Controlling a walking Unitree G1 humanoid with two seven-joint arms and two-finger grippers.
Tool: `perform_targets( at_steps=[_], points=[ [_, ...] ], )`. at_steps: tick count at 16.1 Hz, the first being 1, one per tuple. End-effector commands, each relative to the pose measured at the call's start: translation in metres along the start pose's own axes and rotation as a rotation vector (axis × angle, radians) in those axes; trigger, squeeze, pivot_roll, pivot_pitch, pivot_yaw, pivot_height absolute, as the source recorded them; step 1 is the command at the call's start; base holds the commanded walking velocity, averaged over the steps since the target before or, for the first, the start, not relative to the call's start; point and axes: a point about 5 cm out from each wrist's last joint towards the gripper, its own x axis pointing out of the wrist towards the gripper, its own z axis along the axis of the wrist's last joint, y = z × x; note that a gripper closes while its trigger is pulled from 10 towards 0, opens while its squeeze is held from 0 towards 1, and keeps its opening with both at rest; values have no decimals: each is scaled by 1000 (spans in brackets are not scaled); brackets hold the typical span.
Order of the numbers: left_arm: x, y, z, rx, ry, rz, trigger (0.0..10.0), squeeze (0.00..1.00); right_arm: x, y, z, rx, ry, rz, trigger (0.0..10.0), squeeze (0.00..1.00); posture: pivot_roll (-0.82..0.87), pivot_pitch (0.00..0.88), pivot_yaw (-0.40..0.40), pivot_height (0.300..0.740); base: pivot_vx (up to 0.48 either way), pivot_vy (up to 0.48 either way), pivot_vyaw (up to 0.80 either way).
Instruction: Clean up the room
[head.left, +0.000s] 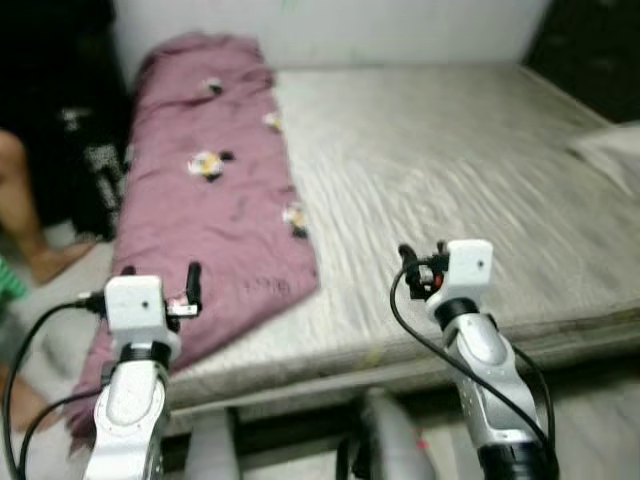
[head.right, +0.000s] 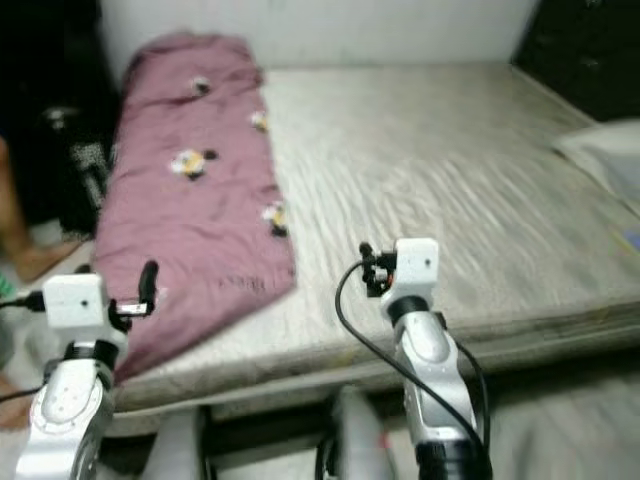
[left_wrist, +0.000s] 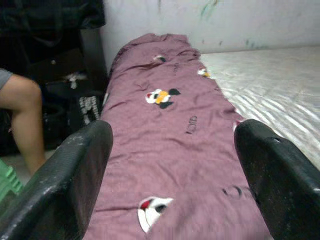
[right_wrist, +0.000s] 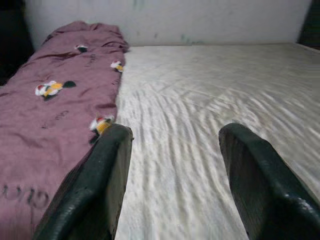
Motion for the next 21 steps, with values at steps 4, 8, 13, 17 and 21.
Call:
perform_targets(
  at_steps=[4, 8, 13, 17, 21],
  points=[
    [-1, 4, -2, -8, 18, 34, 10000, 0, 5, 2, 5, -7, -8, 23, 10000, 0, -36, 63, -31, 593, 0, 0, 0],
    [-2, 3, -4, -49, 37, 23, 10000, 0, 5, 4, 7, -8, -20, 50, 10000, 0, -38, 66, -32, 593, 0, 0, 0],
    [-2, 2, -3, -64, 34, -5, 10000, 0, 4, 6, 7, -12, -22, 63, 10000, 0, -39, 64, -30, 593, 0, 0, 371],
    [-1, 0, -3, -71, 31, -23, 10000, 0, 5, 7, 7, -14, -20, 67, 10000, 0, -37, 61, -31, 593, 259, 0, 0],
    [-1, -1, -3, -73, 31, -33, 10000, 0, 5, 6, 7, -13, -21, 64, 10000, 0, -39, 59, -30, 593, 314, 0, 0]
  ],
)
